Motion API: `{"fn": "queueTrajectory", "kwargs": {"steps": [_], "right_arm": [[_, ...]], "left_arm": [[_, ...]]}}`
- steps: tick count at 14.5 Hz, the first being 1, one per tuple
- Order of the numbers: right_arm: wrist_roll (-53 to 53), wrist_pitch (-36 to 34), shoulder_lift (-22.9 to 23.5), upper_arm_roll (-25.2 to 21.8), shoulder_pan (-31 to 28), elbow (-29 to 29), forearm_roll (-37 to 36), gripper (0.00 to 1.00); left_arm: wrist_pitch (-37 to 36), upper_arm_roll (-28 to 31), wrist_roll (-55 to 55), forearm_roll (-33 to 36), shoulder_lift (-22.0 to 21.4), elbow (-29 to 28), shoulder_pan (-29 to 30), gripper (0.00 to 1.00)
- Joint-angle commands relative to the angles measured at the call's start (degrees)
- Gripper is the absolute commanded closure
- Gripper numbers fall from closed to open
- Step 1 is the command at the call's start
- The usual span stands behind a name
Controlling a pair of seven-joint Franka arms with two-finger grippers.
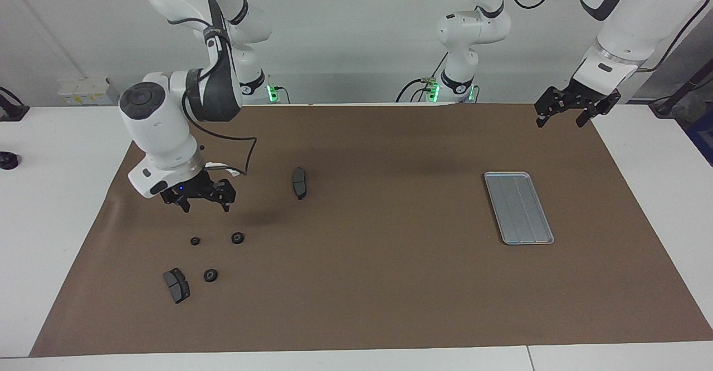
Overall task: Pick bearing gear from pile to tray
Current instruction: 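Grasp a black bearing gear from the pile with the right gripper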
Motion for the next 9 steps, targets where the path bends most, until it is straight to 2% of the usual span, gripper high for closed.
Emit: {"fn": "queueTrajectory", "kwargs": {"steps": [1, 3, 9], "right_arm": [[-0.9, 4.4, 1.6, 0.3, -0.1, -2.6, -1.3, 0.00], [-1.0, 6.7, 2.5, 0.2, 0.5, -3.9, -1.6, 0.00], [-0.4, 14.0, 9.5, 0.1, 2.5, -4.0, -1.8, 0.00]], "left_arm": [[-0.5, -0.5, 0.2, 0.6, -1.1, -0.8, 0.8, 0.00], [-0.5, -0.5, 0.2, 0.6, -1.1, -0.8, 0.8, 0.00], [-0.5, -0.5, 0.2, 0.6, -1.1, -0.8, 0.8, 0.00]]}}
